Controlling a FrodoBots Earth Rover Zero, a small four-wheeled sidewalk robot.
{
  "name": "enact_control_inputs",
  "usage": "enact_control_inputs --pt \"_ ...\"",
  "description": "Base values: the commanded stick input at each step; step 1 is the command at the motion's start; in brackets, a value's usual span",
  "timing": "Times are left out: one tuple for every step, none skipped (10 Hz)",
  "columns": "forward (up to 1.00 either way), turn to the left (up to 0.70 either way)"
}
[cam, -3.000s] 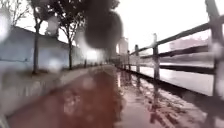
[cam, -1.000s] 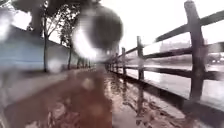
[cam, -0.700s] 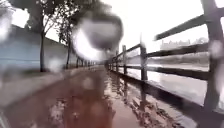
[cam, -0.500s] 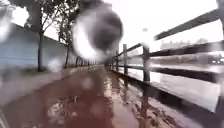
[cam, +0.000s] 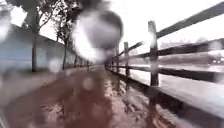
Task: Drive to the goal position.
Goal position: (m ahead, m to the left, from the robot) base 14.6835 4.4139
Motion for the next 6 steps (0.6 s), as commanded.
enact_control_inputs --pt "1.00 0.12" --pt "1.00 0.25" --pt "1.00 0.11" --pt "1.00 0.01" --pt "1.00 0.01" --pt "1.00 0.01"
